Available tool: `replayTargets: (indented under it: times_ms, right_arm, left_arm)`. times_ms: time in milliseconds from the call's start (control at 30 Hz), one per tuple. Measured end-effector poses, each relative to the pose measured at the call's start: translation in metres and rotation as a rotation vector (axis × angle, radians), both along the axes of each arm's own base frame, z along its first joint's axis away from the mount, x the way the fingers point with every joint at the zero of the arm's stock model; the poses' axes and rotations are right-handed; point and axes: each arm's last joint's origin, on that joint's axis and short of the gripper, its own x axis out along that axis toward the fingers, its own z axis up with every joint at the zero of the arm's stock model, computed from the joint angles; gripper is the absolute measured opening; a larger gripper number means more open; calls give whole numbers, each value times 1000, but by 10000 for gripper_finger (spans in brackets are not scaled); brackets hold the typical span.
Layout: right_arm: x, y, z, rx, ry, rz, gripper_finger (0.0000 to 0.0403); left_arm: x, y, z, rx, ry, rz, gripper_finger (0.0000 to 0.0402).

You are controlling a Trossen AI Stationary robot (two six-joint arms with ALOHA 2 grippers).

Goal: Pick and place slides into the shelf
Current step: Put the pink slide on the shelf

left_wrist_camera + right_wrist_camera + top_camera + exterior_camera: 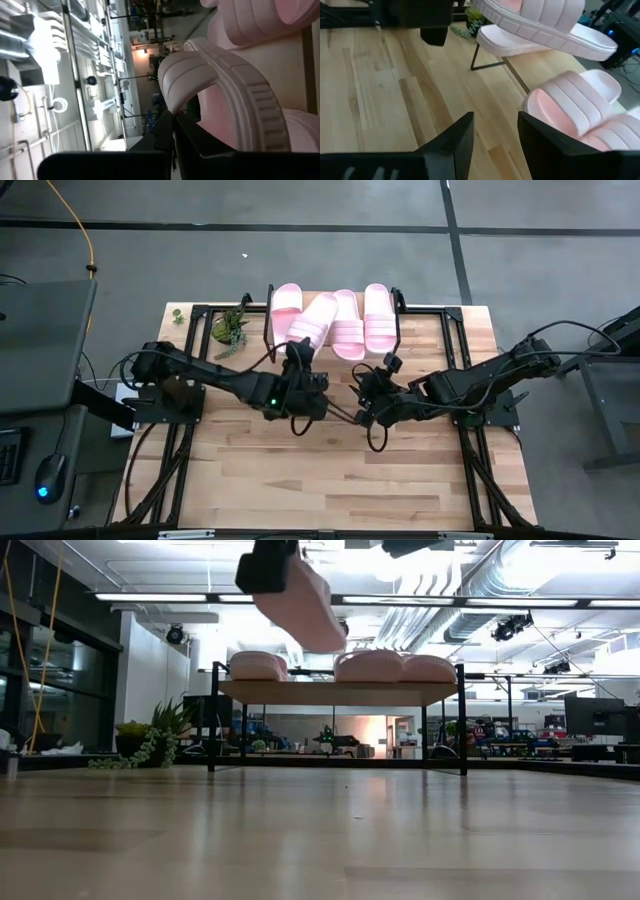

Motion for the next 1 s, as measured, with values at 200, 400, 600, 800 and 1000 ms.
replayTargets:
  times_ms: [200, 400, 600, 800, 1000]
  right_arm:
    - [-18, 4, 6, -5, -17, -53, 142]
    - [-38, 10, 21, -2, -88, -56, 142]
    - [-48, 20, 27, -8, -126, -31, 142]
    - [-51, 27, 26, 6, -135, -11, 142]
    - [-52, 30, 27, 9, -138, -1, 142]
  left_arm:
    - [-2, 19, -4, -39, -28, 35, 0]
    - [-3, 32, -7, -113, -21, 27, 0]
    - [-4, 43, -7, -117, -22, 54, 0]
    - [-5, 55, -8, -132, -6, 76, 0]
    - [-7, 65, -10, -159, 21, 87, 0]
